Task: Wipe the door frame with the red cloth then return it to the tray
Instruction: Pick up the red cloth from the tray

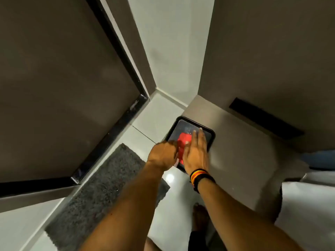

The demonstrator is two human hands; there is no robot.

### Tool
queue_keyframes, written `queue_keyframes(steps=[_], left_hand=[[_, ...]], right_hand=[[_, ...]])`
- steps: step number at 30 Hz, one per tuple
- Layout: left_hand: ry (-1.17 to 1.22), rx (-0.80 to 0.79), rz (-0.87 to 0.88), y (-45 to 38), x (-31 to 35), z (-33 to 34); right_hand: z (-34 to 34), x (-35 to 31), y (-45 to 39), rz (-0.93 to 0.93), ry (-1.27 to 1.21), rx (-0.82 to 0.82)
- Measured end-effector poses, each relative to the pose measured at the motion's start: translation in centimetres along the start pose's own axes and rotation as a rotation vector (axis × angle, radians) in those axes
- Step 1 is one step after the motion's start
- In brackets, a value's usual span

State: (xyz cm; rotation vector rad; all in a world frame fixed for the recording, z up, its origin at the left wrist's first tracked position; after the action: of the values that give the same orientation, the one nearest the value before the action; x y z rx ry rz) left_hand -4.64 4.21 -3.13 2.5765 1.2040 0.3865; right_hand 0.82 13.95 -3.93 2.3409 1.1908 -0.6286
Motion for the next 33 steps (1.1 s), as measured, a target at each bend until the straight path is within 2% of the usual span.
queue_keyframes(steps=[4,7,16,22,26,33], left_hand=[[0.148,-0.069,-0.155,-2.4,-1.0,3.9],[0.29,-0.016,-0.272,-4.4,-1.8,5.6],[0.425,-0.008,-0.398,-7.5,-3.1,9.6],[0.66,0.048,-0.486,-7.2,-4.6,8.6],[0.795,0.147,-0.555,-6.5,-6.4,5.3],[0.893,0.344,-0.53,-3.8,-10.5,-8.6]], right_hand=[[3.8,4.2,-0.5,0.286,-0.095,0.011],[5.8,6.9,-1.2,0.464,-0.159,0.047],[9.0,10.9,-3.1,0.689,-0.316,0.063],[7.4,10.2,-4.1,0.701,-0.439,0.083],[5.1,6.5,-5.0,0.612,-0.519,0.104],[-3.5,-6.9,-6.7,0.377,-0.675,0.21]])
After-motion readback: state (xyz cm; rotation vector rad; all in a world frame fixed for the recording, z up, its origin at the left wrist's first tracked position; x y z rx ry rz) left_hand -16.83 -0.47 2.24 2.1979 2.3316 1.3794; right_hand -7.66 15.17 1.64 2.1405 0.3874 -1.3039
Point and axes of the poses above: each hand's wrist, its own y-axis away from the middle knuckle, its own z-axis out of the palm, x = y × z, the point moved 7 cm from there along -y, towards the middle knuckle, and after that the axes turned 6 degrees about x, right-handed, at the moved point
